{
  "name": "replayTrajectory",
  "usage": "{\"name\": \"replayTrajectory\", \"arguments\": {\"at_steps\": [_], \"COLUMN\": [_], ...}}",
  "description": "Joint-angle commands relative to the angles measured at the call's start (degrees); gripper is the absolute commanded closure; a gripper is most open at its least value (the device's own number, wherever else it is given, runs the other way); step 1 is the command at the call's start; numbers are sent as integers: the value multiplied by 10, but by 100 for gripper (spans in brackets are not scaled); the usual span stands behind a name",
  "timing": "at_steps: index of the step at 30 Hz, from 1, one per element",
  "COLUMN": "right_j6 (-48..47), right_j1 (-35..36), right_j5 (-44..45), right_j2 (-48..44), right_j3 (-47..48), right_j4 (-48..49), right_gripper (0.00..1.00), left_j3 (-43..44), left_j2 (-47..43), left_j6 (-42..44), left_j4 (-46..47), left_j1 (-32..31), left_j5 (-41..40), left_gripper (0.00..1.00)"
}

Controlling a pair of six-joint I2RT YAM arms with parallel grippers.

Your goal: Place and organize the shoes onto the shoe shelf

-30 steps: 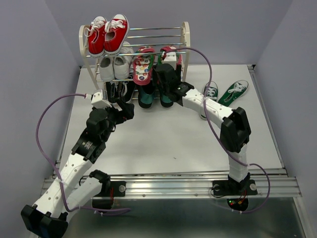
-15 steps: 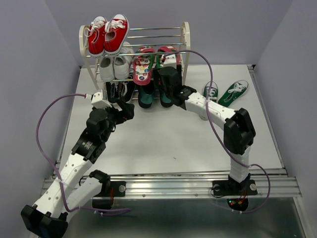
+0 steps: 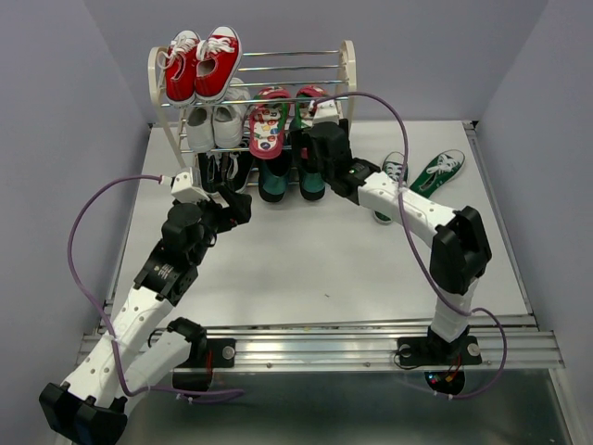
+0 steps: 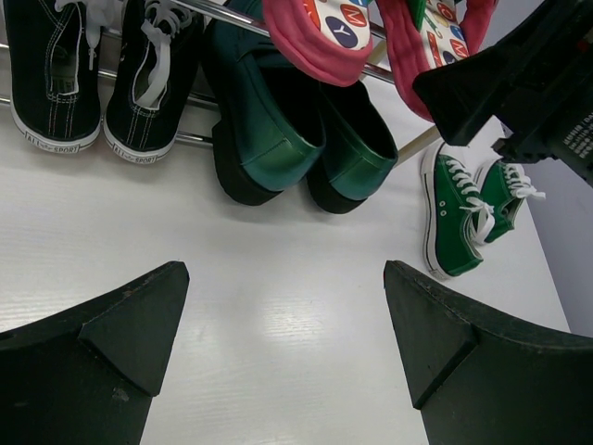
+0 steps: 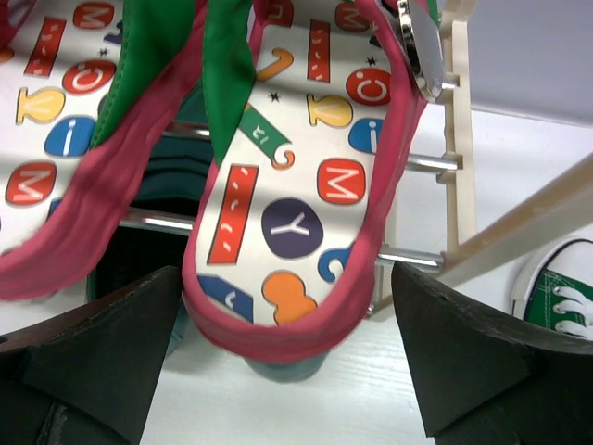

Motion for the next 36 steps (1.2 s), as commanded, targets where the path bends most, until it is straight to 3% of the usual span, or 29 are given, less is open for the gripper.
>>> {"name": "replayTrajectory", "arguments": {"at_steps": [1,7,12,16,18,20,22,36], "right_j6": [-6,27,102,176,200,225,237,220], "right_j1": [-4,-4,-4,-4,-26,-86,-118,-193], "right_j5": [-46,-73,-62,8,18,-41,-93,-53], "right_j2": [-65,-137,-248,-318,-343,-351,-343,-121], "right_j3": [25,-10,-134,-239,-288,-312,-330,-242], "right_j4": [-92,-155,-176,-192,-202,-203,-202,-198], "right_gripper": [0,0,0,0,0,0,0,0], "left_j3": [21,33,37,29,28,26,25,23], "left_j2": [-6,-7,-6,-6,-5,-3,-2,2], "left_j6": [9,5,0,-7,-10,-12,-14,-26], "left_j4": [3,-9,-21,-23,-26,-30,-31,-43], "left_j1": [-1,0,-1,-1,0,0,-1,0], "left_j5": [-2,-7,-13,-10,-9,-10,-10,-16], "left_gripper": [1,1,1,1,1,1,1,1]}}
